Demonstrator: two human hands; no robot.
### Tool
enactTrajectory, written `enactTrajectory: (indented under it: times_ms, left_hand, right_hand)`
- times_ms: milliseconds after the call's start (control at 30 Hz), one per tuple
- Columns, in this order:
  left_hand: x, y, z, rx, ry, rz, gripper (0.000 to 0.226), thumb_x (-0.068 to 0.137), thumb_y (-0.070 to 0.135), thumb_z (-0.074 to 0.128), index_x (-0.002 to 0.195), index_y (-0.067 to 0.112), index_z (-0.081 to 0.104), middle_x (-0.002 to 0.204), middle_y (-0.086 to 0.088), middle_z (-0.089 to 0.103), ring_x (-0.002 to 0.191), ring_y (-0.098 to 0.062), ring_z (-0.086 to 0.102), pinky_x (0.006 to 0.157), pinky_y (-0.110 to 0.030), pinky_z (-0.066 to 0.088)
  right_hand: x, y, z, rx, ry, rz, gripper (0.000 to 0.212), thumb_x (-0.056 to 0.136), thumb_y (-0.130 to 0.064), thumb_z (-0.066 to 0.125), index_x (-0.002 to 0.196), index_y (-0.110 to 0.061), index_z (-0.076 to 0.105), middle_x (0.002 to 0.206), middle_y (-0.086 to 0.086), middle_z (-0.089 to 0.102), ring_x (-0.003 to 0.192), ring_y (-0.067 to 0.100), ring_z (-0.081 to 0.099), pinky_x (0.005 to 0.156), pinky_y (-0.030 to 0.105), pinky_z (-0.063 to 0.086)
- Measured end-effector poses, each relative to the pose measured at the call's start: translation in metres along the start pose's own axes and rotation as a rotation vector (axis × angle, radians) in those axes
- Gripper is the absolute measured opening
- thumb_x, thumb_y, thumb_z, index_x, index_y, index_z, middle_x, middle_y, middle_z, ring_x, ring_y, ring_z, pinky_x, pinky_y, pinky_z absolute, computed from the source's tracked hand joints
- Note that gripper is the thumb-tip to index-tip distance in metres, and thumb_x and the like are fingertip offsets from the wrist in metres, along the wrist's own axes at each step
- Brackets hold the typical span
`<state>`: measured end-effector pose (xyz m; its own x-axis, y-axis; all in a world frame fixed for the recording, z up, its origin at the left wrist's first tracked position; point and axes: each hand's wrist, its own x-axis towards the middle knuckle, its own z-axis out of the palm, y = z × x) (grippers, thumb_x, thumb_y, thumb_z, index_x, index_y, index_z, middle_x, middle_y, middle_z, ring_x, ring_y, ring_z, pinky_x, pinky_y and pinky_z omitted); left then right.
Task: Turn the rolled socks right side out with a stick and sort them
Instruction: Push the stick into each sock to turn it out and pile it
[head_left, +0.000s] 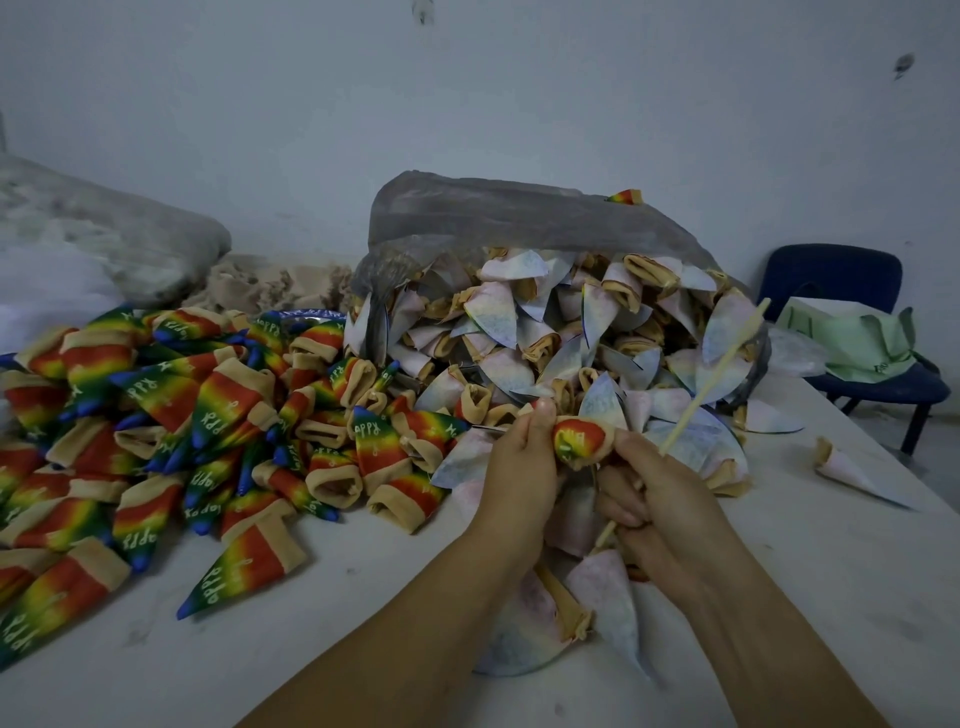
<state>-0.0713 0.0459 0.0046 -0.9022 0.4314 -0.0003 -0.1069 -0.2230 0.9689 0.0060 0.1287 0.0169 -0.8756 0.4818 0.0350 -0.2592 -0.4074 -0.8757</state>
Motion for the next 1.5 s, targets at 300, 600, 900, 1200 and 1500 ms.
enactTrajectory:
  times_ms: [300,600,900,1200,1500]
  left_hand:
    - [-0.002,0.010,-0.002,-0.536,-0.225,-0.211,0.026,0.105,0.017,0.042,0.084,0.008,0.055,0.058,-0.001,0.045,0.044,-0.005,0.036,0.042,-0.015,0.032]
    - [0.005,0.000,-0.006,-0.335,-0.125,-0.097,0.020,0.095,0.024,0.063,0.108,0.009,0.060,0.086,-0.005,0.066,0.066,-0.009,0.061,0.058,-0.020,0.049]
    - [0.004,-0.007,-0.011,-0.120,-0.243,-0.081,0.022,0.091,0.034,0.068,0.098,0.014,0.074,0.083,-0.004,0.071,0.077,-0.013,0.062,0.068,-0.022,0.049]
    - [0.007,-0.001,-0.010,-0.350,-0.183,-0.070,0.015,0.095,0.007,0.060,0.085,0.010,0.071,0.070,-0.001,0.067,0.063,-0.007,0.060,0.059,-0.016,0.049]
    - [0.004,-0.009,-0.008,0.080,-0.220,0.153,0.014,0.100,0.019,0.057,0.089,0.018,0.065,0.082,0.006,0.068,0.081,-0.005,0.063,0.077,-0.019,0.052]
  right_hand:
    - [0.000,0.003,0.001,-0.139,0.026,-0.033,0.023,0.101,-0.012,0.036,0.088,-0.003,0.053,0.045,-0.004,0.031,0.034,0.003,0.021,0.034,0.015,0.021]
    - [0.003,0.003,-0.005,-0.143,0.128,-0.095,0.033,0.101,-0.013,0.038,0.071,-0.017,0.050,0.043,-0.005,0.027,0.034,0.003,0.019,0.033,0.016,0.020]
    - [0.002,0.003,-0.006,-0.222,0.120,-0.170,0.027,0.101,-0.014,0.038,0.083,-0.015,0.059,0.043,-0.008,0.040,0.033,0.002,0.029,0.033,0.014,0.026]
    - [0.001,0.006,-0.007,-0.485,0.258,-0.240,0.011,0.094,-0.033,0.053,0.098,-0.025,0.060,0.076,-0.012,0.066,0.066,-0.002,0.062,0.057,0.016,0.046]
    - [0.003,0.006,-0.010,-0.692,0.221,-0.459,0.011,0.090,-0.036,0.058,0.096,-0.044,0.057,0.093,-0.021,0.064,0.090,-0.001,0.061,0.067,0.008,0.046]
